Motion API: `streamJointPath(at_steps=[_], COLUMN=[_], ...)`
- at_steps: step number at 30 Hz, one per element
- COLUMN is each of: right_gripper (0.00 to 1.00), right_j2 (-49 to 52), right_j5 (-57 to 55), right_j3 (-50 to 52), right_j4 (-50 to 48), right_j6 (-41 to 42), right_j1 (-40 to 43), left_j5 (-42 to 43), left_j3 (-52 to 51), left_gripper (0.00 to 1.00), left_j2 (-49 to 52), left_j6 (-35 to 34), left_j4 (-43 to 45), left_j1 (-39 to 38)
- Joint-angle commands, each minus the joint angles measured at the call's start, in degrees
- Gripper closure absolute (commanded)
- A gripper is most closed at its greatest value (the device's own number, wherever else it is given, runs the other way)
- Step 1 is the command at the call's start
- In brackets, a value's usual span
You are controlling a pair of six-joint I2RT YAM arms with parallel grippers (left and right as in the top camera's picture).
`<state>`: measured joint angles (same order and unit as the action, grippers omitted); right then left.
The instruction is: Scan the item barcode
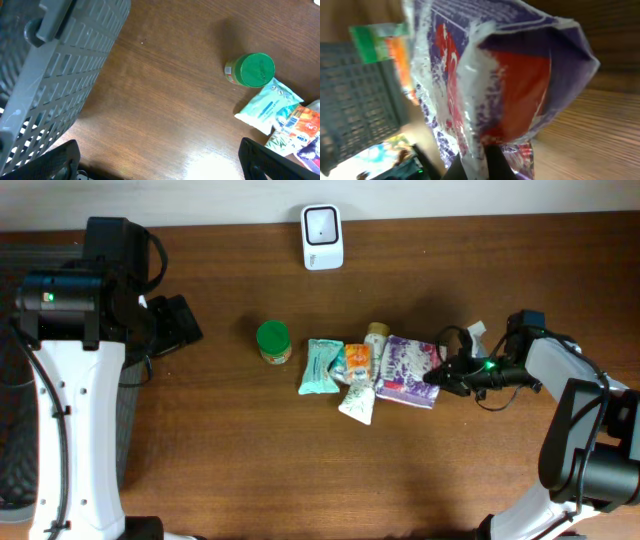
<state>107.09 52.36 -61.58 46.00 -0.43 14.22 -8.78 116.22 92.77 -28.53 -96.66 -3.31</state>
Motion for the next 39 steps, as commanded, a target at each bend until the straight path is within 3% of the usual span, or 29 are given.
streamJointPath(at_steps=[1, 6, 9, 13, 17, 19, 22, 23, 24, 25, 28, 29, 34, 37, 39], right_gripper=[0.96, 0.96, 0.96, 0.96, 0.96, 0.96, 0.78, 0.67, 0.39, 0.31, 0.30, 0.30, 0.30, 0.17, 0.16], right_j2=[-3.0, -10.2, -12.8, -12.8, -12.8, -12.8, -12.8, -12.8, -12.8, -12.8, -12.8, -12.8, -12.8, -12.8, -12.8], right_j5=[7.5, 7.8, 23.4, 26.8, 23.3, 9.7, -11.0, -16.4, -24.1, -26.0, -26.7, -26.7, -27.7, -36.4, -42.2], right_j3=[-4.4, -14.1, -15.4, -15.4, -15.4, -15.4, -15.4, -15.4, -15.4, -15.4, -15.4, -15.7, -17.2, -17.1, -16.5], right_j4=[2.8, 4.3, -0.3, -8.3, -14.3, -12.6, -5.3, -3.1, -0.6, 0.2, 3.0, 6.7, 26.5, 33.3, 37.0], right_j6=[-0.6, -0.9, -13.0, -14.3, -5.9, 1.5, 2.9, 2.8, 2.8, 2.9, 5.5, 8.5, 8.5, 9.6, 12.2], right_j1=[0.0, 0.0, -1.3, -6.8, -12.6, -12.8, -12.8, -12.8, -12.4, -12.1, -10.4, -9.4, -8.8, -12.3, -15.9], left_j5=[0.0, 0.0, 0.0, 0.0, 0.0, 0.0, 0.0, 0.0, 0.0, 0.0, 0.0, 0.0, 0.0, 0.0, 0.0], left_j3=[0.6, 0.6, 0.6, 0.6, 0.6, 0.6, 0.6, 0.6, 0.6, 0.6, 0.6, 0.6, 0.6, 0.6, 0.6], left_gripper=[0.01, 0.01, 0.01, 0.01, 0.01, 0.01, 0.01, 0.01, 0.01, 0.01, 0.01, 0.01, 0.01, 0.01, 0.01], left_j2=[-0.9, -0.9, -0.9, -0.9, -0.9, -0.9, -0.9, -0.9, -0.9, -0.9, -0.9, -0.9, -0.9, -0.9, -0.9], left_j6=[-0.7, -0.7, -0.7, -0.7, -0.7, -0.7, -0.7, -0.7, -0.7, -0.7, -0.7, -0.7, -0.7, -0.7, -0.7], left_j4=[0.0, -0.1, 0.0, 0.0, -0.1, -0.1, -0.1, -0.1, 0.0, -0.1, 0.0, -0.1, -0.1, -0.1, 0.0], left_j1=[0.2, 0.2, 0.2, 0.2, 0.2, 0.2, 0.2, 0.2, 0.2, 0.2, 0.2, 0.2, 0.2, 0.2, 0.2])
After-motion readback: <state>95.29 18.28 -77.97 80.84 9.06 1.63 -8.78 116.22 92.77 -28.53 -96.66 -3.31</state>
